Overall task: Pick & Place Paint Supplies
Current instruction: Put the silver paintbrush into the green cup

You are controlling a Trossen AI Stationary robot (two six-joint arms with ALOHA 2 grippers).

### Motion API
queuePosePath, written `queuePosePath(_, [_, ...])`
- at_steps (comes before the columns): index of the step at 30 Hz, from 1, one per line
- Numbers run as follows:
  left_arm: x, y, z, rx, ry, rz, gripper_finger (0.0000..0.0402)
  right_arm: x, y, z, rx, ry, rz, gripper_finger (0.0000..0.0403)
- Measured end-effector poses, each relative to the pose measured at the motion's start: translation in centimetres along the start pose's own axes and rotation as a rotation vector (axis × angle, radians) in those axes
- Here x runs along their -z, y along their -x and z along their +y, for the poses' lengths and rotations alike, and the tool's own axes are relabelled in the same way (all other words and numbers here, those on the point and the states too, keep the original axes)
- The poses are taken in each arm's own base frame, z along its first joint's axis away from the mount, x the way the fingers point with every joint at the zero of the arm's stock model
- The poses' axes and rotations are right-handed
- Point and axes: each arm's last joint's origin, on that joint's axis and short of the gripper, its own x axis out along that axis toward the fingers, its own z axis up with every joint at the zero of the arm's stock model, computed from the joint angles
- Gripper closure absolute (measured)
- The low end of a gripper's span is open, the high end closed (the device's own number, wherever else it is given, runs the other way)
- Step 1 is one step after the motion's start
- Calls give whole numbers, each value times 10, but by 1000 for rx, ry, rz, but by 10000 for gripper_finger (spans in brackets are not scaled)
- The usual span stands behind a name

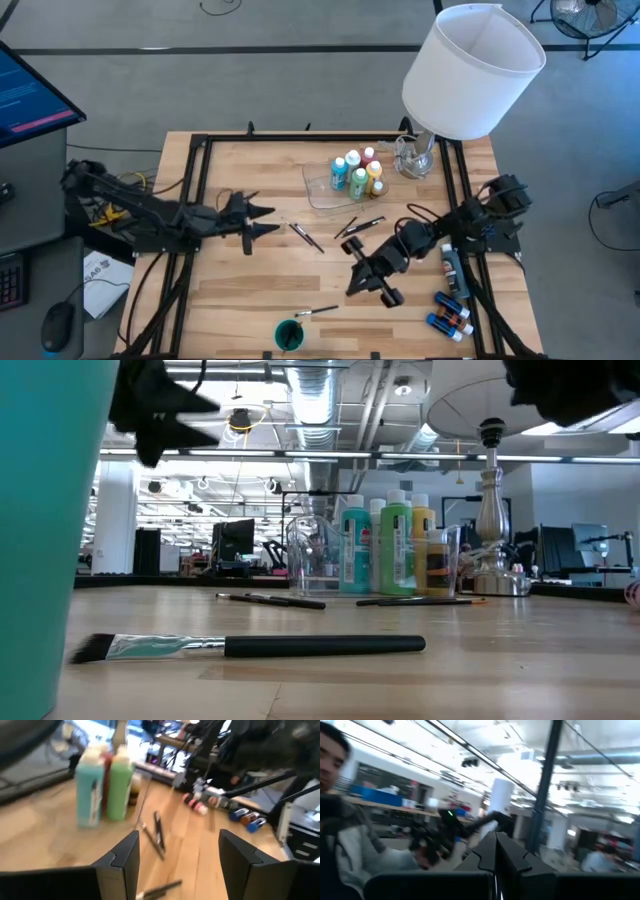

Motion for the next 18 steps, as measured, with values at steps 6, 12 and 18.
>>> queuePosePath(6, [23,7,9,-150,57,-17,238,-15,-22,-14,-51,-8,-87,403])
queuePosePath(12, [20,8,10,-215,65,-82,238,-34,-50,-25,82,52,-128,403])
queuePosePath(18, [32,11,-2,-184,107,-55,238,-21,-69,-6,170,114,-169,403])
